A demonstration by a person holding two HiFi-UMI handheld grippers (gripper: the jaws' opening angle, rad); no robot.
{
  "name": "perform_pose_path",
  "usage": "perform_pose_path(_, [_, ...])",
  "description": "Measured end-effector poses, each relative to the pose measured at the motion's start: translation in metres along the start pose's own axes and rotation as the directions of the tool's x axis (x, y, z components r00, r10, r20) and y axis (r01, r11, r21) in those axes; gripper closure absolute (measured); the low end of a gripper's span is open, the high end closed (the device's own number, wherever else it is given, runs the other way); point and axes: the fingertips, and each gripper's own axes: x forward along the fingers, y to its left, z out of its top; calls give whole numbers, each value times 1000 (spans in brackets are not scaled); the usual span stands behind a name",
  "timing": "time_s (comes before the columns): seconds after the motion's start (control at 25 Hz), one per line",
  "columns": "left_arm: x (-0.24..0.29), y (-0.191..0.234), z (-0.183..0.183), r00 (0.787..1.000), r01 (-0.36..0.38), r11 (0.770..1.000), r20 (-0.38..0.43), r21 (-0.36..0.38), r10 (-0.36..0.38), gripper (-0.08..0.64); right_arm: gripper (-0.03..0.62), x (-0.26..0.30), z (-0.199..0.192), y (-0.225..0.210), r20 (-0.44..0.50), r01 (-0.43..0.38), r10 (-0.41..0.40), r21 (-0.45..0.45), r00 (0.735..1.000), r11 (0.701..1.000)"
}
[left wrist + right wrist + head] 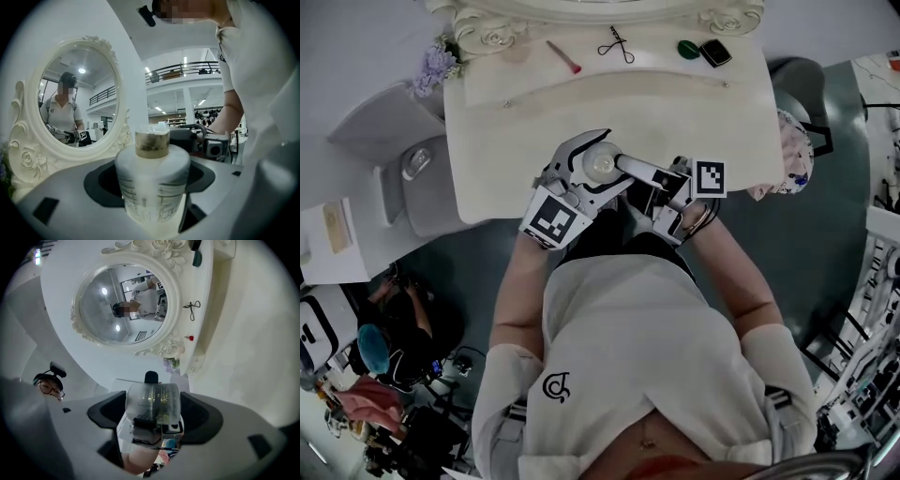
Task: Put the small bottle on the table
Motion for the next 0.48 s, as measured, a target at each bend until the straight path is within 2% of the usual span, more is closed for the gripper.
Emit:
perform_pose_path(0.32, [22, 21, -39, 997, -71, 994, -13, -87, 71, 210, 227, -4, 23, -43, -36, 56, -54, 58, 998, 997])
perform_pose_path(0.4, [27, 23, -54, 995, -101, 989, -34, -110, 97, 210, 225, -8, 27, -57, -38, 101, -99, 43, 994, 994])
perform_pose_path(0.48, [32, 23, -73, 990, -132, 982, -67, -134, 124, 210, 211, -15, 32, -74, -39, 182, -182, -20, 982, 983])
